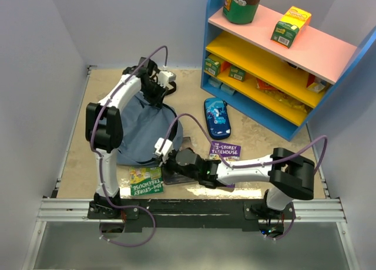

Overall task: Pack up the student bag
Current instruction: Unzip the student bag at the center of the board.

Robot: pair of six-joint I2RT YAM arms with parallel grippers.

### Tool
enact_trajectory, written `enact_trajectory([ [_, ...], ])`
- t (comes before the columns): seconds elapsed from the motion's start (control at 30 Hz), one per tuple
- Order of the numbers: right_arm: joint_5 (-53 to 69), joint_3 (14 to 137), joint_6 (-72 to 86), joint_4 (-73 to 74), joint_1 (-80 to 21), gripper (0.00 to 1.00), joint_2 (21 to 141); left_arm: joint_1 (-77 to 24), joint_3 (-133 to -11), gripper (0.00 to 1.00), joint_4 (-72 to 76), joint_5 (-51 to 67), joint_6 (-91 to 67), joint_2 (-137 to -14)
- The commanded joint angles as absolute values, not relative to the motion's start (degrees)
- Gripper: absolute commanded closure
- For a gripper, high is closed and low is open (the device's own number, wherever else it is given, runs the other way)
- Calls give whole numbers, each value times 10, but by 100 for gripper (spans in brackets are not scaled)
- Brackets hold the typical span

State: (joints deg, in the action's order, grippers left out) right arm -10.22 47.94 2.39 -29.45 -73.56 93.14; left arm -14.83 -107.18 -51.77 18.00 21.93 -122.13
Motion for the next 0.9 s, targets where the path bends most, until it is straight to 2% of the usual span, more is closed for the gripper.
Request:
enact_trajectory([
  [0.0, -126, 457, 65, -322, -692, 100, 875, -80, -1116, 68, -491, 170, 163, -1179],
  [0.1, -125, 454, 81, -322, -661, 100, 867, -45, -1121, 69, -501, 177, 153, -1173],
  [0.23, -116, 479, 81, -309, -631, 100, 888, -37, -1063, 68, -505, 185, 181, -1137],
  [0.37, -92, 515, 73, -291, -608, 100, 920, -39, -1043, 65, -560, 240, 277, -1096],
  [0.43, -90, 519, 70, -291, -600, 100, 924, -39, -1030, 52, -577, 266, 307, -1070],
  [0.5, -87, 521, 70, -291, -597, 100, 925, -39, -1023, 33, -585, 281, 350, -1050],
  [0.57, -88, 521, 71, -292, -595, 100, 926, -40, -1027, 30, -597, 303, 397, -1045],
  [0.6, -86, 521, 71, -291, -594, 100, 927, -42, -1027, 24, -609, 314, 415, -1036],
  [0.67, -84, 519, 74, -292, -594, 100, 926, -51, -1006, 22, -606, 344, 471, -1019],
  [0.7, -83, 518, 76, -292, -594, 100, 925, -66, -989, 0, -578, 351, 488, -993],
  [0.87, -70, 500, 81, -306, -595, 100, 916, -136, -828, 0, -446, 354, 573, -923],
])
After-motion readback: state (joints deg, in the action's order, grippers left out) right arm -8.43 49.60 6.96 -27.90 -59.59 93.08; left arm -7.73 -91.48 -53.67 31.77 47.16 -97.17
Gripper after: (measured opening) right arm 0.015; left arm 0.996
